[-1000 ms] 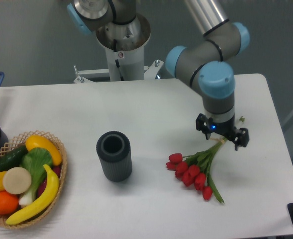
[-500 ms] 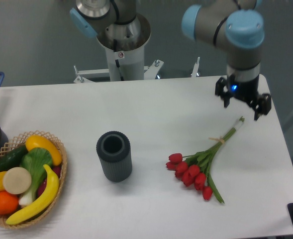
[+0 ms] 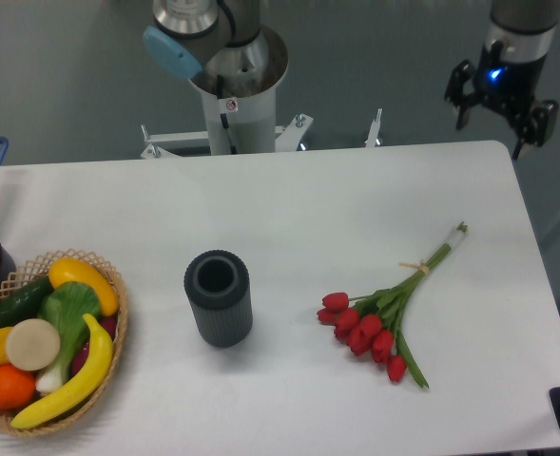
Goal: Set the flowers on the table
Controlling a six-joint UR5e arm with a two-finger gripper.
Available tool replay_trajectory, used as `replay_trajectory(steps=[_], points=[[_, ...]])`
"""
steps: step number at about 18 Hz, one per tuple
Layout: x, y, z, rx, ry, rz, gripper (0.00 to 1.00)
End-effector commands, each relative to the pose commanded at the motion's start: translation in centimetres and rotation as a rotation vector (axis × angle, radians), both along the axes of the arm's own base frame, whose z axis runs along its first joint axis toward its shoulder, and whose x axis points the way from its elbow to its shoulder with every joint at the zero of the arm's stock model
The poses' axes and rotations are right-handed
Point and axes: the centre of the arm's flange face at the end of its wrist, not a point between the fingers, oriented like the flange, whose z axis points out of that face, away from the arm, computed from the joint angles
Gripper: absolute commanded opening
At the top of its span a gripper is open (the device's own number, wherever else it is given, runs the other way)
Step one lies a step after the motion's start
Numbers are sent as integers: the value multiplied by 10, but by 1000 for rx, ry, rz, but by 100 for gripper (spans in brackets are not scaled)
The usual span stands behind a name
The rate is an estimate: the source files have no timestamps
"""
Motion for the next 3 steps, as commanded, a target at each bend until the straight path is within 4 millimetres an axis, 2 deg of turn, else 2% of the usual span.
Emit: replay_trajectory(steps=[3], points=[[-2,-5,2,19,4,2,100]])
